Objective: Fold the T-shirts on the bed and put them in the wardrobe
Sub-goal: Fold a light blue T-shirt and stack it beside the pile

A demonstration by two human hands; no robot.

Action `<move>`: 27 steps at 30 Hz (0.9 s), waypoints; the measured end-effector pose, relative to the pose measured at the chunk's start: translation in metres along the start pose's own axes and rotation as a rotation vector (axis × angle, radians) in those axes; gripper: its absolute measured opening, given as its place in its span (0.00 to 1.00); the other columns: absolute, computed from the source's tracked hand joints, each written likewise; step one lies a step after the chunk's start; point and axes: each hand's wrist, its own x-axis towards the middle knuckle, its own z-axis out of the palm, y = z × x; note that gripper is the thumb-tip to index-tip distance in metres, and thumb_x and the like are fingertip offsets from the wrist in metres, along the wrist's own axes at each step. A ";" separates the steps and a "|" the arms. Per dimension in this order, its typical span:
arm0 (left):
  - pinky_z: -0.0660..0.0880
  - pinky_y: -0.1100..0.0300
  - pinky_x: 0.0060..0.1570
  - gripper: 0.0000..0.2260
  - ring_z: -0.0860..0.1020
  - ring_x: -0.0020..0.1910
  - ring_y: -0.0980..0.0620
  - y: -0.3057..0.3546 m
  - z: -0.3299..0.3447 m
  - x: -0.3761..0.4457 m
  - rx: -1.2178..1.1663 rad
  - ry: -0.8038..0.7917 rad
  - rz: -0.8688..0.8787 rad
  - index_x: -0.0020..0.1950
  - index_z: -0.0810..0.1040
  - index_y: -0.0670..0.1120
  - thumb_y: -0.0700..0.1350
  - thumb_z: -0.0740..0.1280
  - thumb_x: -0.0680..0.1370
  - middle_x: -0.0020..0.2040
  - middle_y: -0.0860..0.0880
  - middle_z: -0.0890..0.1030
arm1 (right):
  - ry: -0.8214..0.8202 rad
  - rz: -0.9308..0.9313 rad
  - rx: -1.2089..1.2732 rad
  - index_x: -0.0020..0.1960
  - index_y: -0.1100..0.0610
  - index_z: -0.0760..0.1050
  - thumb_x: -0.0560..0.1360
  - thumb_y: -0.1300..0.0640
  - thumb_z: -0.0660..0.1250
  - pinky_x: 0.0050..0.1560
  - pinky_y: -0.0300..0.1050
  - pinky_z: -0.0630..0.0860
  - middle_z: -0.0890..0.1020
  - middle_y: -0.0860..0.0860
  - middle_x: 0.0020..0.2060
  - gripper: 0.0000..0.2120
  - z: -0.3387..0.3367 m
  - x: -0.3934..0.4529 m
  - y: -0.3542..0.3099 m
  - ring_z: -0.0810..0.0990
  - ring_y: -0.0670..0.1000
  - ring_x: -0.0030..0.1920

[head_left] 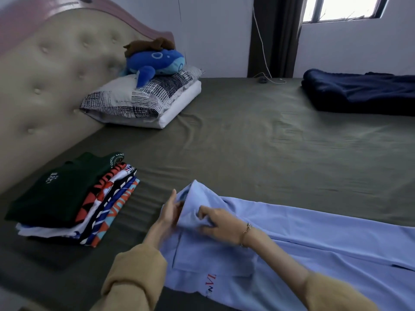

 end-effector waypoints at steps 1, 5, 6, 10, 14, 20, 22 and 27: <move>0.77 0.56 0.42 0.28 0.80 0.52 0.42 0.002 0.002 0.000 -0.003 0.021 -0.004 0.56 0.80 0.39 0.63 0.56 0.78 0.51 0.38 0.82 | -0.052 -0.014 -0.023 0.42 0.50 0.63 0.76 0.58 0.63 0.35 0.36 0.62 0.66 0.44 0.29 0.09 0.004 -0.003 -0.001 0.64 0.49 0.35; 0.75 0.56 0.43 0.14 0.78 0.46 0.44 0.006 0.014 -0.008 0.050 0.043 -0.016 0.50 0.78 0.43 0.54 0.68 0.75 0.35 0.48 0.83 | -0.080 -0.032 -0.033 0.41 0.49 0.63 0.74 0.58 0.65 0.36 0.36 0.63 0.67 0.45 0.28 0.11 0.014 -0.013 0.002 0.64 0.49 0.32; 0.75 0.56 0.42 0.12 0.78 0.46 0.44 0.004 0.014 -0.008 0.072 0.090 0.014 0.49 0.79 0.42 0.49 0.71 0.72 0.35 0.48 0.82 | -0.076 -0.034 -0.028 0.43 0.50 0.63 0.73 0.59 0.66 0.36 0.38 0.63 0.67 0.44 0.29 0.11 0.014 -0.015 0.003 0.65 0.50 0.33; 0.72 0.62 0.34 0.08 0.74 0.30 0.50 0.000 0.012 -0.015 0.034 0.238 0.072 0.32 0.81 0.43 0.35 0.65 0.67 0.29 0.50 0.77 | -0.110 0.001 -0.044 0.52 0.55 0.67 0.68 0.62 0.69 0.37 0.39 0.63 0.70 0.44 0.35 0.16 0.010 -0.022 0.007 0.67 0.49 0.37; 0.67 0.58 0.36 0.21 0.69 0.35 0.48 -0.003 0.004 -0.011 0.122 0.171 0.084 0.46 0.84 0.46 0.37 0.61 0.58 0.35 0.48 0.74 | -0.164 0.018 0.016 0.44 0.54 0.72 0.64 0.54 0.61 0.36 0.35 0.63 0.70 0.42 0.31 0.09 0.005 -0.027 0.006 0.66 0.46 0.34; 0.78 0.56 0.46 0.04 0.81 0.42 0.49 -0.002 0.013 -0.011 0.077 0.186 0.118 0.50 0.80 0.46 0.44 0.69 0.76 0.42 0.47 0.82 | -0.247 0.073 0.113 0.27 0.52 0.61 0.61 0.57 0.56 0.32 0.38 0.60 0.65 0.45 0.21 0.05 -0.009 -0.028 0.007 0.62 0.45 0.27; 0.76 0.58 0.44 0.05 0.79 0.41 0.50 -0.003 0.011 -0.009 0.116 0.177 0.139 0.51 0.78 0.45 0.38 0.64 0.78 0.42 0.47 0.81 | -0.287 0.130 0.135 0.24 0.49 0.68 0.59 0.57 0.56 0.32 0.41 0.62 0.66 0.45 0.20 0.08 -0.013 -0.030 0.008 0.63 0.45 0.26; 0.72 0.60 0.38 0.14 0.74 0.40 0.47 -0.002 0.002 -0.008 -0.040 0.195 0.092 0.48 0.79 0.45 0.34 0.60 0.67 0.44 0.44 0.77 | -0.379 0.172 0.222 0.23 0.49 0.70 0.57 0.60 0.56 0.27 0.38 0.60 0.64 0.44 0.18 0.09 -0.013 -0.031 0.013 0.62 0.43 0.23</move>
